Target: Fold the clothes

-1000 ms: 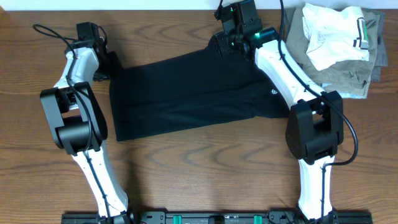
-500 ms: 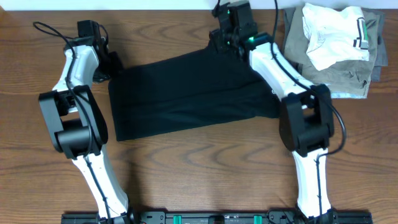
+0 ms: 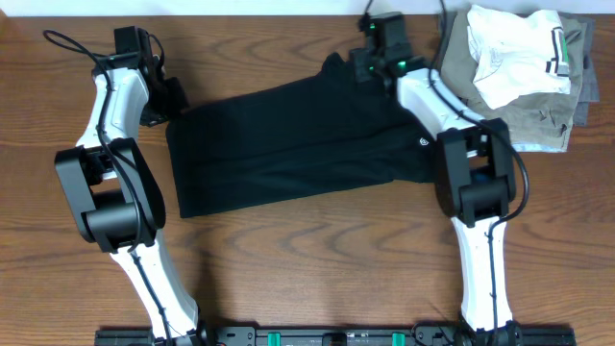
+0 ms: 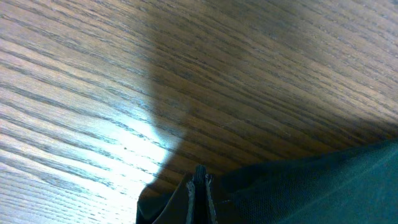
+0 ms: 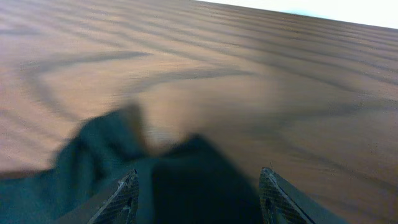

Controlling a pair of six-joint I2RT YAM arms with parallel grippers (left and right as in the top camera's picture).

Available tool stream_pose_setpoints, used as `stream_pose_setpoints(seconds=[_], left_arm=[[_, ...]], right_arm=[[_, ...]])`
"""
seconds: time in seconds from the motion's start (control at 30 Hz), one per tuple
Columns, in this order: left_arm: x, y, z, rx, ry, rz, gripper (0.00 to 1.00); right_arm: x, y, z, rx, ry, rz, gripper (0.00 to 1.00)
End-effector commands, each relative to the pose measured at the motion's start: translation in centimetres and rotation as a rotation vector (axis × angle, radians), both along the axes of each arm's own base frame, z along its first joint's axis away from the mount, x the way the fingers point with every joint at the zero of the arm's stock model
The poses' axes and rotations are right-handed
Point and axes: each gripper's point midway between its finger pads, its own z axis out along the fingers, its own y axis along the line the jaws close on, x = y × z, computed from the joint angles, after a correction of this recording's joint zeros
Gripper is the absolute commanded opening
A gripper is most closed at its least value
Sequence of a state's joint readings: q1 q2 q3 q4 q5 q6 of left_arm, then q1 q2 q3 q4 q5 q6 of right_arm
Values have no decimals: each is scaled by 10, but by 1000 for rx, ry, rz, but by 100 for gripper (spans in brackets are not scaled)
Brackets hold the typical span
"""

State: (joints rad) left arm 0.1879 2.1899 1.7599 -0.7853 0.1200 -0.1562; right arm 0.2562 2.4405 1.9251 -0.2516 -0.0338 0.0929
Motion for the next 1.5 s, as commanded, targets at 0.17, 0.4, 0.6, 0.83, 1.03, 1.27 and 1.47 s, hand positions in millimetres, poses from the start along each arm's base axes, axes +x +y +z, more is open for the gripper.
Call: stream_pose_setpoints(seconds=[0.17,0.4,0.6,0.83,1.03,1.27,1.47], left_arm=[[1,2,8,13,-16,0,6],[1,2,8,13,-16,0,6],[1,2,8,13,-16,0,6],[1,2,8,13,-15,0,6],[1,2,8,13,-15,0,6],[1,2,8,13,-16,0,6],[1,2,8,13,-15,0,6]], right_arm=[[8,-20,-13,74,21,-7,58],[6,-12,-28,96,38,41,51],[7,-10,-35,99,37,46,40],[9,-7,-32,102,20,51,15],[11,-5,-17,112,9,60,9],[4,0,26,110,23,107,1],[-9,3,33,106,102,118,1]])
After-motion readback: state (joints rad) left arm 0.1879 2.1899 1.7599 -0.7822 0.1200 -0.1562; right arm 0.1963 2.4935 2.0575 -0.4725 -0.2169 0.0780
